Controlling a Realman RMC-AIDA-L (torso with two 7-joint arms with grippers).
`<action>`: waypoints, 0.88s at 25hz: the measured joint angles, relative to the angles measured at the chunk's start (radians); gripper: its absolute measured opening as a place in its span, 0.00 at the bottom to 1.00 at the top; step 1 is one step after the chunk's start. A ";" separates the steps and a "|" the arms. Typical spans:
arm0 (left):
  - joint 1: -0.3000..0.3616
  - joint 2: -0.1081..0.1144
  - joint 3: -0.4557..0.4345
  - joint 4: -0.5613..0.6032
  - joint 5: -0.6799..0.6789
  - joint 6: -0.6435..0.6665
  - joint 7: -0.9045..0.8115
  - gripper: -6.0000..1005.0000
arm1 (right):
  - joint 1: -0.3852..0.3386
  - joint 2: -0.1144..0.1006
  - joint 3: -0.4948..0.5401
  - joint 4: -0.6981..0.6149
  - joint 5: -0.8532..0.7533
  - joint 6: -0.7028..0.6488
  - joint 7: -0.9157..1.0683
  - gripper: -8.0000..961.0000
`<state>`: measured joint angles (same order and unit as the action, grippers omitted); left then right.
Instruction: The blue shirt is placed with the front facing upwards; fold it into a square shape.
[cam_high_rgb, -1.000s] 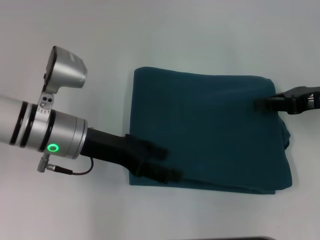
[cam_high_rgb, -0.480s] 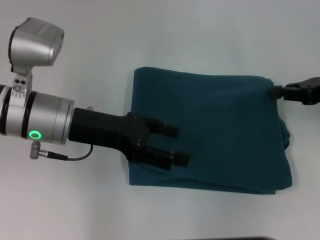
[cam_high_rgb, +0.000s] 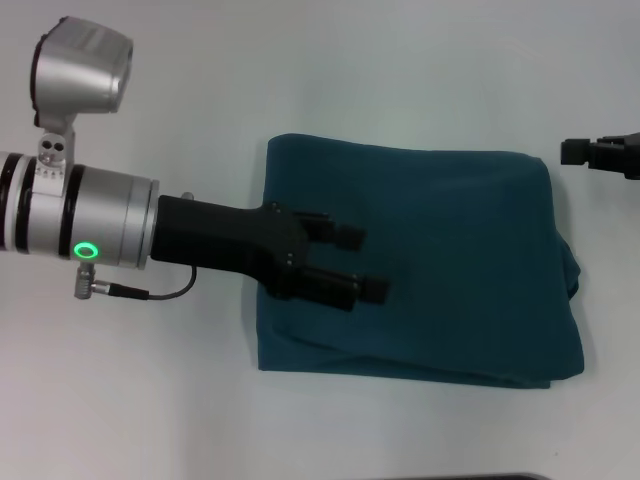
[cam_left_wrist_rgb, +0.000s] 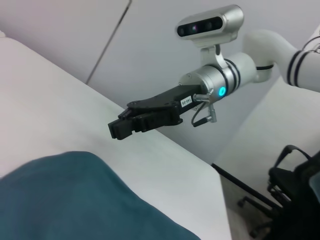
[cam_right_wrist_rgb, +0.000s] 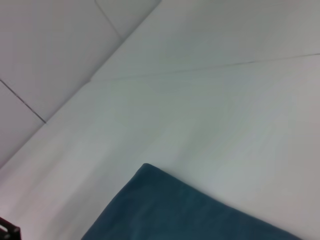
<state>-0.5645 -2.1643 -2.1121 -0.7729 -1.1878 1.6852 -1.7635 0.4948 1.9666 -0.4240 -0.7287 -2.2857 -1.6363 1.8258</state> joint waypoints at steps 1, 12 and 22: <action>0.000 0.000 0.000 0.001 0.000 -0.006 0.000 0.88 | 0.005 0.006 -0.004 0.004 -0.002 0.015 -0.002 0.06; 0.002 0.000 0.001 0.012 0.003 -0.025 0.011 0.88 | 0.036 0.039 -0.118 0.076 -0.011 0.166 -0.002 0.07; 0.006 0.000 0.006 0.015 0.008 -0.034 0.014 0.88 | 0.019 0.030 -0.154 0.130 -0.041 0.263 0.011 0.03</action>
<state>-0.5581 -2.1644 -2.1058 -0.7576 -1.1802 1.6512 -1.7497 0.5133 1.9970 -0.5783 -0.5992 -2.3268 -1.3736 1.8365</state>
